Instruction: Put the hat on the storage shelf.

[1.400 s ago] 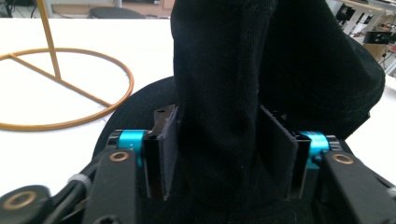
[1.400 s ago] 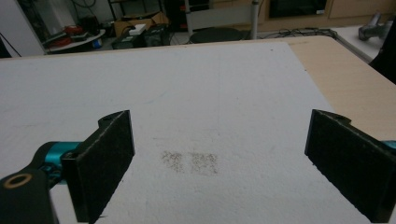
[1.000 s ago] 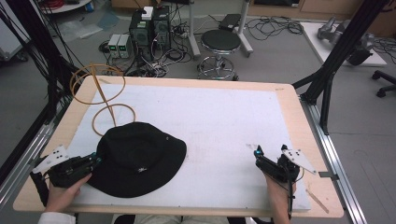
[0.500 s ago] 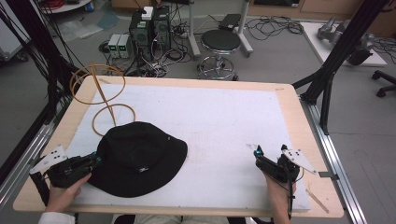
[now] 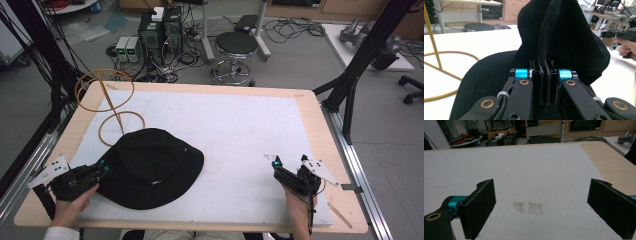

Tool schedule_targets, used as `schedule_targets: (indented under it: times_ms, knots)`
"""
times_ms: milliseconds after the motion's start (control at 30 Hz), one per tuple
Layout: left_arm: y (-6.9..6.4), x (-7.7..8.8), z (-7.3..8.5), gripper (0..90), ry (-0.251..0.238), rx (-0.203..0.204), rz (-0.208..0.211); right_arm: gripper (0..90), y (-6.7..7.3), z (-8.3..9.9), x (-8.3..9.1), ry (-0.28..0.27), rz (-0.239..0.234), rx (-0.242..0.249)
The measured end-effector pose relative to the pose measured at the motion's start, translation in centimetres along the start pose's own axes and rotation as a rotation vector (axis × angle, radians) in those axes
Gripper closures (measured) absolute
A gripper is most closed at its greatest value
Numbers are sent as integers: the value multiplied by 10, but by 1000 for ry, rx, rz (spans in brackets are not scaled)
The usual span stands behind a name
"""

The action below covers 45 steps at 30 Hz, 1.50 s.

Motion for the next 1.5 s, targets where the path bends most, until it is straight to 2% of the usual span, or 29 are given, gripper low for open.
schedule_targets:
  times_ms: [167,400,633,1000,1100,1267,1400,1500]
  knots:
    - [-1,1,-4,868,-30,12,1,73,0,1,-1,8,0,8]
    - [0,4,-14,868,-113,19,-22,73,1,1,-1,8,2,10]
    - [-1,7,-28,868,-188,21,-23,73,1,1,-1,13,1,11]
    - [-25,-4,-54,868,-268,-59,-62,74,2,1,0,11,-3,12]
    - [-29,-7,-61,867,-291,-95,-63,73,2,1,-1,9,-4,20]
    - [-30,-12,-76,867,-330,-127,-76,73,3,2,-1,14,1,26]
    - [-30,-18,-93,867,-368,-144,-105,73,5,2,-2,17,-3,34]
    - [-29,-22,-107,867,-387,-172,-134,72,5,2,-2,13,2,38]
Point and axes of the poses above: each handheld gripper's, and its own axes: x roughly backward along the jaws, z roughly out of its underside, y roughly to its left, the point moved 4 cm from there along -x, roughly forward along the jaws, and after that the axes turned 7 degrees about -y, right-handed, at the moved point
